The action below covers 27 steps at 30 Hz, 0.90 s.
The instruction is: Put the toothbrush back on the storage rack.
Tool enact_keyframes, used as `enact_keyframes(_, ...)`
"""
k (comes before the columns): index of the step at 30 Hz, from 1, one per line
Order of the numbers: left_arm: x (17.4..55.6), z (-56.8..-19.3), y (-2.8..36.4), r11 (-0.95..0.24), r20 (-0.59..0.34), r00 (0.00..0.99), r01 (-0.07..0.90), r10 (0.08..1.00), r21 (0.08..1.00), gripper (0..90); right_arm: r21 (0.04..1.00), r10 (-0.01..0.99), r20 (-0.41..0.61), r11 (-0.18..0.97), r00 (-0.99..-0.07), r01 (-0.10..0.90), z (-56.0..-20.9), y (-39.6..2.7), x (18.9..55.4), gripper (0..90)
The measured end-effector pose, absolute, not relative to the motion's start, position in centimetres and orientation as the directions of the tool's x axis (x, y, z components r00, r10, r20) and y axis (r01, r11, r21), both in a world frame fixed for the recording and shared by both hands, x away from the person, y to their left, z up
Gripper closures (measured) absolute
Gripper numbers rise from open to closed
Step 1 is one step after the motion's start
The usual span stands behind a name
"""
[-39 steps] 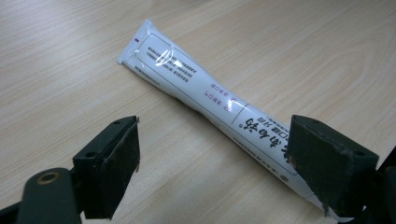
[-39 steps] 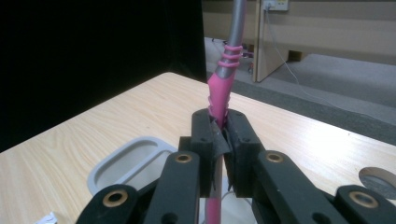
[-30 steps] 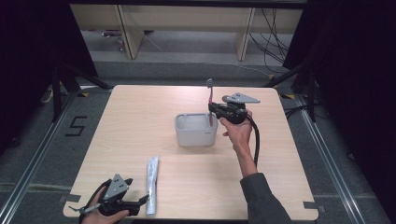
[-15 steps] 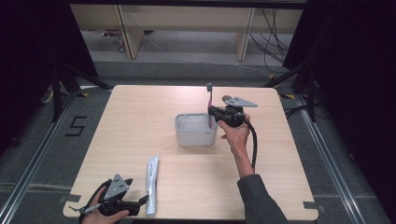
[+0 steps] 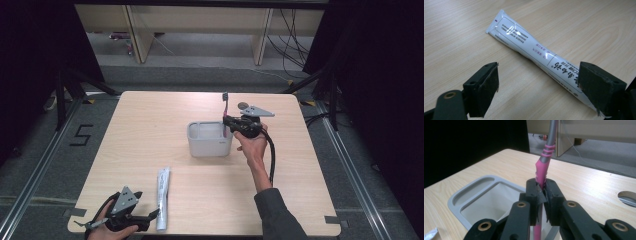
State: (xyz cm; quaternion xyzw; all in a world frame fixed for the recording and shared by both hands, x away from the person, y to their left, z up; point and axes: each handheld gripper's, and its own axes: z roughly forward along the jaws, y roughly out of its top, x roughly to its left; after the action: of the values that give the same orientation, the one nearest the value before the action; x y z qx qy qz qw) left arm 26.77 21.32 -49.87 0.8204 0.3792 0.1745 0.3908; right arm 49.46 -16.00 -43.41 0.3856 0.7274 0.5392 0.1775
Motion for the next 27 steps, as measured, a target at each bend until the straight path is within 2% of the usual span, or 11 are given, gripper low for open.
enact_keyframes(3,26.78,-49.88,21.28,-0.405,-0.011,0.651,0.485,0.759,0.775,16.8,0.928,0.744,0.127,0.144,-0.655,0.344,-43.57,-15.97,49.51,82.3)
enact_keyframes(5,26.73,-49.94,21.18,-0.382,-0.027,0.642,0.489,0.766,0.785,16.8,0.928,0.746,0.129,0.141,-0.653,0.345,-43.65,-15.96,49.49,82.1)
enact_keyframes(6,26.78,-49.82,21.42,-0.414,-0.006,0.654,0.486,0.756,0.77,16.8,0.926,0.749,0.128,0.144,-0.65,0.348,-43.64,-16.0,49.48,82.0)
enact_keyframes(17,26.78,-49.83,21.39,-0.413,-0.007,0.653,0.487,0.757,0.77,16.8,0.919,0.759,0.143,0.136,-0.635,0.37,-43.79,-16.17,49.25,80.5)
enact_keyframes(19,26.73,-49.93,21.18,-0.384,-0.025,0.642,0.488,0.766,0.784,16.8,0.918,0.757,0.151,0.132,-0.636,0.375,-43.73,-16.19,49.17,79.6)
enact_keyframes(22,26.8,-49.82,21.42,-0.413,-0.005,0.653,0.485,0.757,0.77,16.8,0.92,0.756,0.141,0.139,-0.64,0.367,-43.68,-16.25,49.16,78.5)
enact_keyframes(24,26.76,-49.82,21.38,-0.41,-0.008,0.652,0.486,0.758,0.772,16.8,0.923,0.759,0.108,0.163,-0.642,0.348,-43.69,-16.45,49.15,76.5)
enact_keyframes(27,26.79,-49.82,21.4,-0.413,-0.006,0.652,0.487,0.758,0.769,16.8,0.908,0.759,0.16,0.137,-0.631,0.395,-43.6,-16.33,48.82,69.2)
